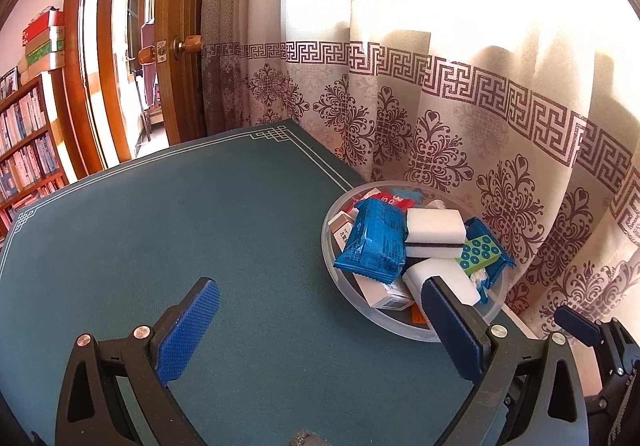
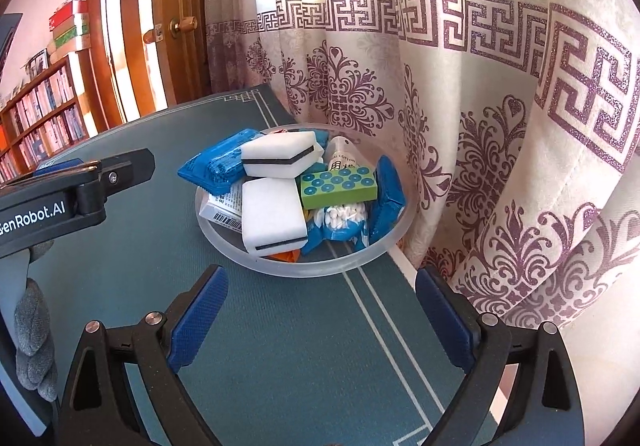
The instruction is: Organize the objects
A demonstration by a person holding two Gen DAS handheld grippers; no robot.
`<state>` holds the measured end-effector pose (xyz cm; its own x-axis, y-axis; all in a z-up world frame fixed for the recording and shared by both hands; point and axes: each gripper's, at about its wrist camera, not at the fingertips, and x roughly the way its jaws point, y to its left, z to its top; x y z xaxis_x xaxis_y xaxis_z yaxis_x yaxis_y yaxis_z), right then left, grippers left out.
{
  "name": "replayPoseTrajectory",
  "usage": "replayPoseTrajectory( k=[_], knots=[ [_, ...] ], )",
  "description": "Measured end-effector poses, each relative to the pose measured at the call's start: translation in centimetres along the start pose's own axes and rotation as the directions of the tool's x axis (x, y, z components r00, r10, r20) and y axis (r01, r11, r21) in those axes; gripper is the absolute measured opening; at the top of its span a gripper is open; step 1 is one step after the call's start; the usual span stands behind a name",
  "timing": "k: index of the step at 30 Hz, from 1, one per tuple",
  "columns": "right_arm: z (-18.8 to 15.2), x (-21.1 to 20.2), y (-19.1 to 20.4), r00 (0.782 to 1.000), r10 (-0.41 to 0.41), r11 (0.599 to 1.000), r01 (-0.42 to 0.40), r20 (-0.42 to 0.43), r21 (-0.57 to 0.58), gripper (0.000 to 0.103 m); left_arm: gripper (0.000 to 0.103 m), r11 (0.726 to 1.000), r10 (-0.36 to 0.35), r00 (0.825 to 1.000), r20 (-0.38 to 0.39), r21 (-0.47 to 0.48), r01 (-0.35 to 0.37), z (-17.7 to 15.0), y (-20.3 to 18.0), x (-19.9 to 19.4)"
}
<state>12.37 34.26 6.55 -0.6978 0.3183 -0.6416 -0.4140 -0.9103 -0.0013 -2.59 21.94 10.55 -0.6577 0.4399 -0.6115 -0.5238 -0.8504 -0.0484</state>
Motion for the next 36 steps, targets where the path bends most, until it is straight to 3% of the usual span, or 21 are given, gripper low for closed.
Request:
replayPoseTrajectory(
  k=[8,13,36],
  knots=[
    [0.1,-0.2,-0.3,1.0,-0.014,1.0,0.014,0.001,-0.003,0.096,0.103,1.0,-0.016,1.0,0.015,0.022,0.016,-0.1,-0.5,-0.4],
    [0.0,-0.2,-0.4,1.0,-0.018,1.0,0.018,-0.003,-0.002,0.096,0.103,0.998,-0.065,0.998,-0.007,0.016,0.065,-0.1,-0.8,-0.2],
    [-0.2,1.0,-0.9,0.998,-0.051,0.999,0.051,-0.03,-0.002,0.096,0.103,0.997,-0.041,0.999,-0.017,0.066,0.042,-0.6,-2.0,0.0]
  ],
)
